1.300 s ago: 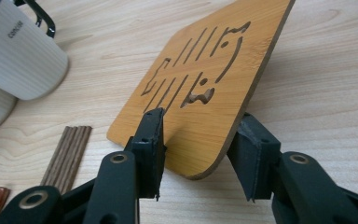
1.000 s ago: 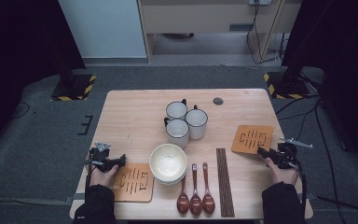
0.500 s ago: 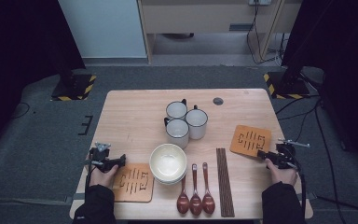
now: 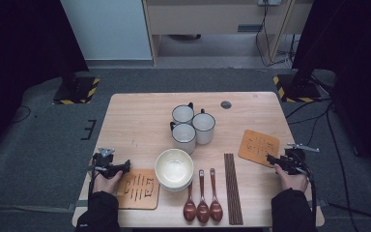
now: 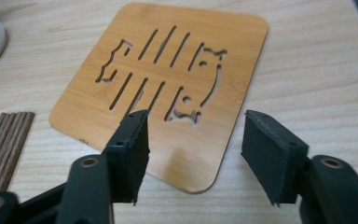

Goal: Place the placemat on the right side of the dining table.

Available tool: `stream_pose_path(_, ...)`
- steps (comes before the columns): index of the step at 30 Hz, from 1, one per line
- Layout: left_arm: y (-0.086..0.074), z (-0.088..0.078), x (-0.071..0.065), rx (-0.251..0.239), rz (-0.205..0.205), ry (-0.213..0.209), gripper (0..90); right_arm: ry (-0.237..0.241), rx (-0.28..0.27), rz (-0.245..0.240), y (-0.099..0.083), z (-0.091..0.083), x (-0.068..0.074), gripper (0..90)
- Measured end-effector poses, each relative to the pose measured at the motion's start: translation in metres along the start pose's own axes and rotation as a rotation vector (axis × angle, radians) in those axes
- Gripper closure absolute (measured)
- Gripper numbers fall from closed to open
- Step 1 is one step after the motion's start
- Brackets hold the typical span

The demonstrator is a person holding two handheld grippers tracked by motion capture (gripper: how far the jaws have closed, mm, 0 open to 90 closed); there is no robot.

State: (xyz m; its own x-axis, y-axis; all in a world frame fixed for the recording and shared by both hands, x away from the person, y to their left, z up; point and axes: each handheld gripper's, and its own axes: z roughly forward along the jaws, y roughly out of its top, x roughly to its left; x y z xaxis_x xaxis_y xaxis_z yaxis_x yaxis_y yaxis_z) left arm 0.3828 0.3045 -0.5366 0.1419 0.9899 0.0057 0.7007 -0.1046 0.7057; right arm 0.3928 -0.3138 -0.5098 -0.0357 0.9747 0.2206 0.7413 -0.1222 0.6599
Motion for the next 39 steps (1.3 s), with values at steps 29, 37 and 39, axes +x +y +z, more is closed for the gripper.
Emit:
stream_pose_path(29, 0.000, 0.000, 0.000, 0.000, -0.001, 0.000, 2.8, -0.150, -0.016, -0.109, 0.003, 0.023, 0.012, 21.4)
stream_pose_path(37, 0.000, 0.000, 0.000, 0.000, -0.001, 0.000, 2.8, -0.160, -0.010, -0.088, 0.003, 0.030, 0.014, 19.4)
stream_pose_path(39, 0.000, 0.000, 0.000, 0.000, -0.001, 0.000, 2.8, -0.159, -0.007, -0.097, 0.003, 0.031, 0.014, 18.8)
